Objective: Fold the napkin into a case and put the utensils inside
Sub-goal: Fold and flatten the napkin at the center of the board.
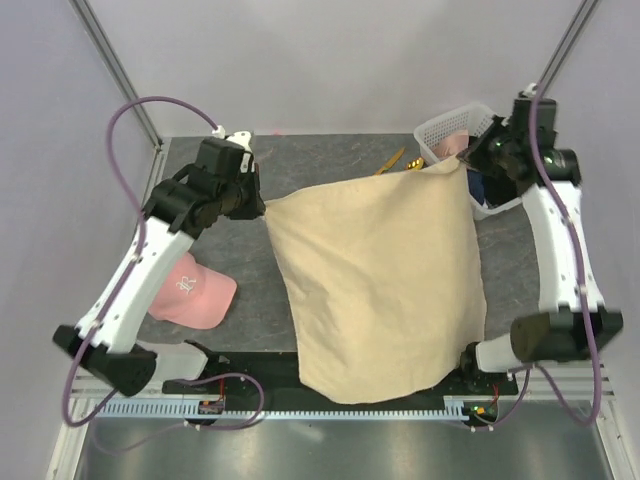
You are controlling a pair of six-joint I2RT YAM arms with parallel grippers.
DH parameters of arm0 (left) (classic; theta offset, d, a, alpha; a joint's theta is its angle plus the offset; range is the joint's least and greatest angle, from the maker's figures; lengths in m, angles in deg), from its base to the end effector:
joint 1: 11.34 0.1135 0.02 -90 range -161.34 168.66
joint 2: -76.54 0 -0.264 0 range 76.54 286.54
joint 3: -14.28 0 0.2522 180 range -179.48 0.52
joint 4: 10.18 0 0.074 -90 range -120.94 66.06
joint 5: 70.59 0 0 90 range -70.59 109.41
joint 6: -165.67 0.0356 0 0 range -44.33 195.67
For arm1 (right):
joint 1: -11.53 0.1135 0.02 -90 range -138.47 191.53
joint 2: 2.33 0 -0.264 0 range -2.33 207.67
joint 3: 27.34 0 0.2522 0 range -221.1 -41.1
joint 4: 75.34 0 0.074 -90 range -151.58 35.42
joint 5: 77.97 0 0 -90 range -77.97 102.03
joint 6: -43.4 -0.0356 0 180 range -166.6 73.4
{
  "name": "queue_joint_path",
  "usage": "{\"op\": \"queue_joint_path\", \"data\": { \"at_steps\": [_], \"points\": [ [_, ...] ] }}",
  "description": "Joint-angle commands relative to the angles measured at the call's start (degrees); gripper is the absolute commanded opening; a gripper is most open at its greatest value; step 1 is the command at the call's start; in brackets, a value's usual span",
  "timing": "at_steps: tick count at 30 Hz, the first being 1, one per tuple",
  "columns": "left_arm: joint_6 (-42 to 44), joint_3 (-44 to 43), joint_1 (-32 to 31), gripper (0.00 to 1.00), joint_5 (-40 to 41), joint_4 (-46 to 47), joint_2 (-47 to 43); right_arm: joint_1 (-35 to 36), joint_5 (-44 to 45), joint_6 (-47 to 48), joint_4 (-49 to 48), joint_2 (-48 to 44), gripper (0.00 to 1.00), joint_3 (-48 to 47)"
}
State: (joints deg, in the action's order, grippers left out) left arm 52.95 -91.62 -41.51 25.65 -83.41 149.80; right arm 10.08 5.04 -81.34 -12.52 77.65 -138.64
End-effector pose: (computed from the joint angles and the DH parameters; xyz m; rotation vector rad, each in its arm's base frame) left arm 0.2089 -0.1170 0.4312 0.0918 2.2983 -0.3589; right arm 0.2828 -0.0028 0.4474 0.5982 2.0678 0.4710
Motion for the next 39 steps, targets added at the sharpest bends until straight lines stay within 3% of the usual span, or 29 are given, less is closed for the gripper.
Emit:
{"op": "queue_joint_path", "data": {
  "at_steps": [1,5,11,20,29,35,39],
  "points": [
    [5.58,2.23,8.89,0.02,-6.06,9.71,6.24,3.12,-1.89,-2.79,-10.90,8.23,0.00,1.30],
    [6.45,-1.02,13.82,0.02,-10.01,12.69,16.62,6.54,-1.10,-3.14,-15.39,20.79,0.00,-0.90],
    [10.41,-3.13,17.08,0.02,-10.63,18.85,25.17,7.34,-0.31,-2.70,-18.03,31.79,0.00,-7.05],
    [10.51,-7.18,18.22,0.02,-13.54,21.23,28.35,7.17,0.13,-0.33,-18.21,34.98,0.00,-8.20],
    [9.54,12.67,14.71,0.02,-17.93,17.90,9.84,5.06,2.06,-0.33,-8.38,22.60,0.00,1.37],
    [2.00,22.96,6.90,0.02,-17.05,12.71,-4.85,3.65,3.73,-0.77,-1.61,10.29,0.00,14.46],
    [-4.51,28.58,0.04,0.02,-17.40,10.87,-7.86,3.04,6.63,1.34,2.09,5.63,0.00,19.83]
  ]
}}
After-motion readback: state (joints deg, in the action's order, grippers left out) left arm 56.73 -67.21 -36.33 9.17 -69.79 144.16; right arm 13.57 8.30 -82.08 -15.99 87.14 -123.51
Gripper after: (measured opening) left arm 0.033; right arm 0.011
